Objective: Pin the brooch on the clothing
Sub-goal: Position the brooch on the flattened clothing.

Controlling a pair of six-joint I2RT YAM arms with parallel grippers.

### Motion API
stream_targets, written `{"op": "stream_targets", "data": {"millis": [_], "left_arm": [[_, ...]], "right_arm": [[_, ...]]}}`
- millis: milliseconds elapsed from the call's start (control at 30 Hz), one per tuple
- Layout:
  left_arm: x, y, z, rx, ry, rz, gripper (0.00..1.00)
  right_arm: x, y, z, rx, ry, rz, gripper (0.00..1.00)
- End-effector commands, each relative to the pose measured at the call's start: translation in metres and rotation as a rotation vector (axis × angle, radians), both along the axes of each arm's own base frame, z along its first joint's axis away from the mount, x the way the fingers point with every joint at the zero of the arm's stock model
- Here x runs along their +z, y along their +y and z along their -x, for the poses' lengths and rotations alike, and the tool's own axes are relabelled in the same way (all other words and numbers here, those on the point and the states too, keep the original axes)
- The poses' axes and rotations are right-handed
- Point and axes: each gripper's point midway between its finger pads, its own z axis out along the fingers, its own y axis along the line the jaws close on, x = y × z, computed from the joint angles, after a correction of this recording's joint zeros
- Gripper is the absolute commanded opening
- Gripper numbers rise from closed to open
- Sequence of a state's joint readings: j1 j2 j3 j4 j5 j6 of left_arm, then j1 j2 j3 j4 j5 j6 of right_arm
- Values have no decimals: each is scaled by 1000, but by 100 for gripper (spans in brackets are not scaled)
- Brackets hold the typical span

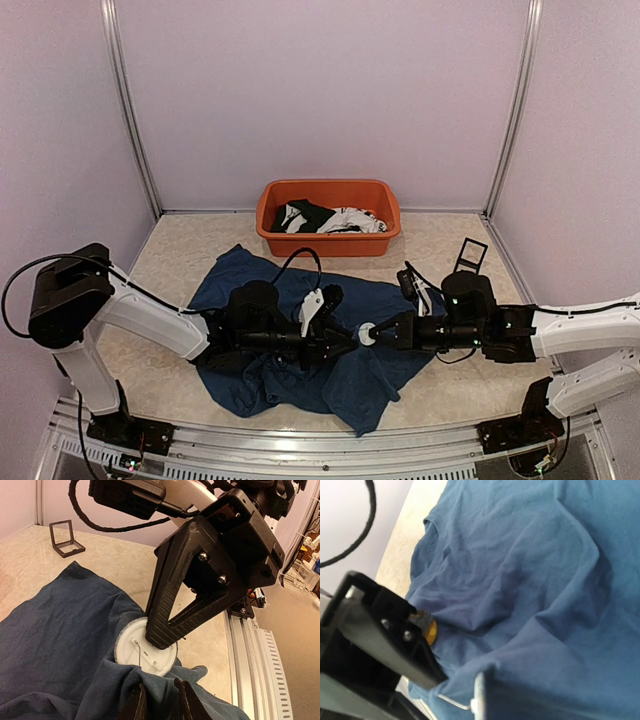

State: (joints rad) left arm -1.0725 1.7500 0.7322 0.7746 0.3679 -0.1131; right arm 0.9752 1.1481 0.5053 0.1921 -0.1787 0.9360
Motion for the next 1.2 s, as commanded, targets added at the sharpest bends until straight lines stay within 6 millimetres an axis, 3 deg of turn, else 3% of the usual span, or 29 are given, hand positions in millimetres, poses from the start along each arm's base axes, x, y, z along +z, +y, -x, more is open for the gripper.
{"op": "stream_targets", "data": {"millis": [0,300,567,1167], "left_arm": [[-2,-4,3,-32,29,-6,21],[4,-2,-3,0,0,14,0],[7,-4,-3,-6,-4,22,0],[1,-8,1,-37,29,11,0]], "right_arm": [[14,6,-2,9,-30,-24,0],[7,9,0,25,-20,-5,0],[2,17,4,47,-18,20,0],[12,31,11,78,-32,-10,0]]}}
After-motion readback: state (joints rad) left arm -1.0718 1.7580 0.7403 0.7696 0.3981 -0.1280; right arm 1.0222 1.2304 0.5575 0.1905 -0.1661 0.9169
